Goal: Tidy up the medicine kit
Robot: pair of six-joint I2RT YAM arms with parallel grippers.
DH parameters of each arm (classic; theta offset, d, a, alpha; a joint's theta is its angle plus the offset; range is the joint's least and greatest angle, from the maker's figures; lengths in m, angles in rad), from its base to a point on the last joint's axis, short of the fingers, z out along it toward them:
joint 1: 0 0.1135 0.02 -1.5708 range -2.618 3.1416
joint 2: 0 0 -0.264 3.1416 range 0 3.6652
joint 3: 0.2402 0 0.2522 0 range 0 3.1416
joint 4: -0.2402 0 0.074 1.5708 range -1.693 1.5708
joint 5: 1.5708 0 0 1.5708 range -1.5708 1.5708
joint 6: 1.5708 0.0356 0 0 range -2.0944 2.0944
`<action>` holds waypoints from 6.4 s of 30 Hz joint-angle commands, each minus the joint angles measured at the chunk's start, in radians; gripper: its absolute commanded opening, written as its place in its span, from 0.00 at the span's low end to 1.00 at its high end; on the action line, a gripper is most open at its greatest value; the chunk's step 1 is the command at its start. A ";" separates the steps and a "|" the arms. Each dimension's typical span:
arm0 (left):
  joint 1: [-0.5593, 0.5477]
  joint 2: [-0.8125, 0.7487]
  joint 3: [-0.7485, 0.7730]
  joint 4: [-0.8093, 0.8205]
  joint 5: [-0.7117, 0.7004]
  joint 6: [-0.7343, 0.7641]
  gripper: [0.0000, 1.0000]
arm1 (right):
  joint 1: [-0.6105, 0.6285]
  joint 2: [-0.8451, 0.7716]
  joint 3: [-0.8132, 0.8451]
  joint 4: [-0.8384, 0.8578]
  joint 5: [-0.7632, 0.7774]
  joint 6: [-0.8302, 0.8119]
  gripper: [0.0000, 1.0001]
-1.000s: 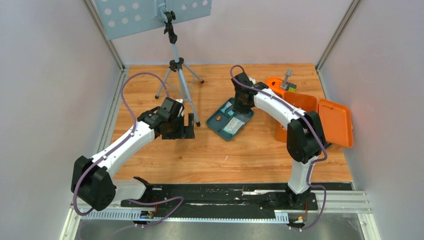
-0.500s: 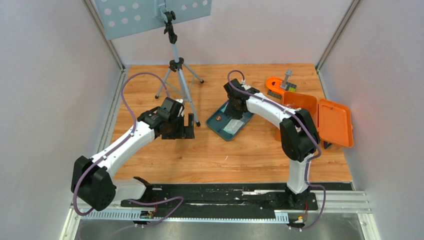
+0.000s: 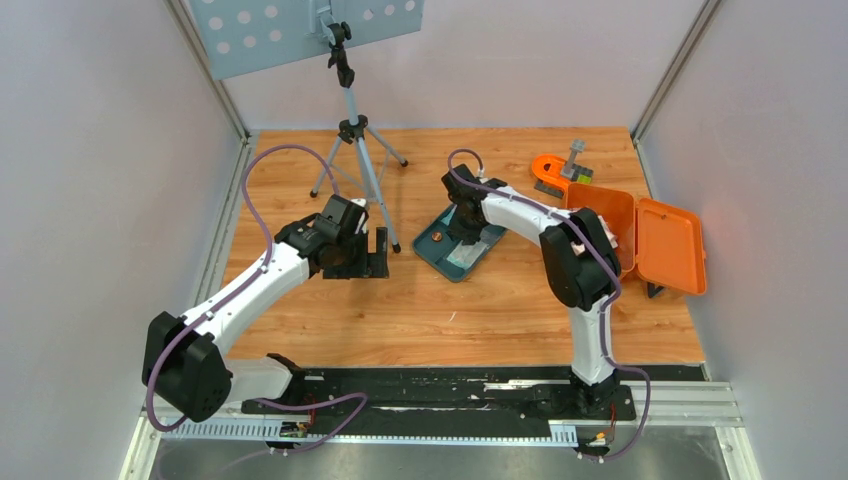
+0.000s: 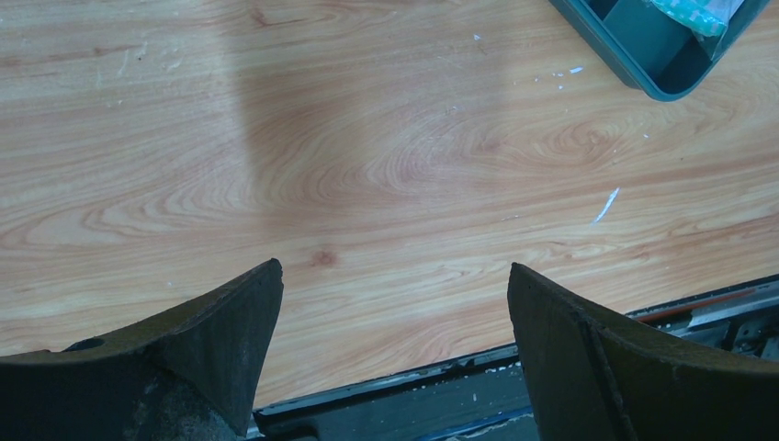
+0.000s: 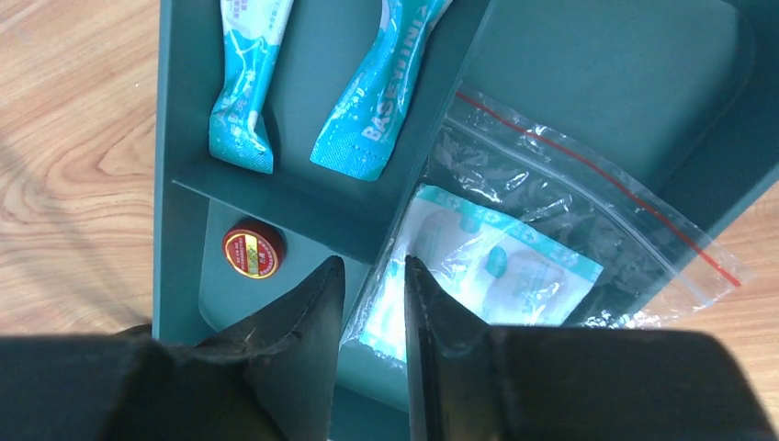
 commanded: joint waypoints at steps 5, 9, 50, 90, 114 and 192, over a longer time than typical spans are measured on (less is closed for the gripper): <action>0.004 -0.045 0.007 -0.011 -0.014 0.007 1.00 | 0.009 0.041 0.074 0.025 0.020 -0.048 0.13; 0.004 -0.057 0.005 -0.013 -0.014 0.005 1.00 | 0.009 0.047 0.079 0.025 0.020 -0.074 0.01; 0.004 -0.090 -0.012 -0.009 -0.014 -0.003 1.00 | 0.019 -0.342 -0.124 0.018 -0.075 -0.683 0.00; 0.005 -0.065 -0.024 0.004 -0.009 -0.003 1.00 | 0.127 -0.324 -0.333 0.112 -0.032 -0.458 0.21; 0.004 -0.081 -0.033 -0.005 -0.014 -0.005 1.00 | 0.113 -0.131 -0.257 0.123 0.049 -0.429 0.02; 0.025 -0.039 -0.010 0.035 0.014 0.001 1.00 | -0.735 -0.295 0.116 -0.320 -0.067 -0.865 0.00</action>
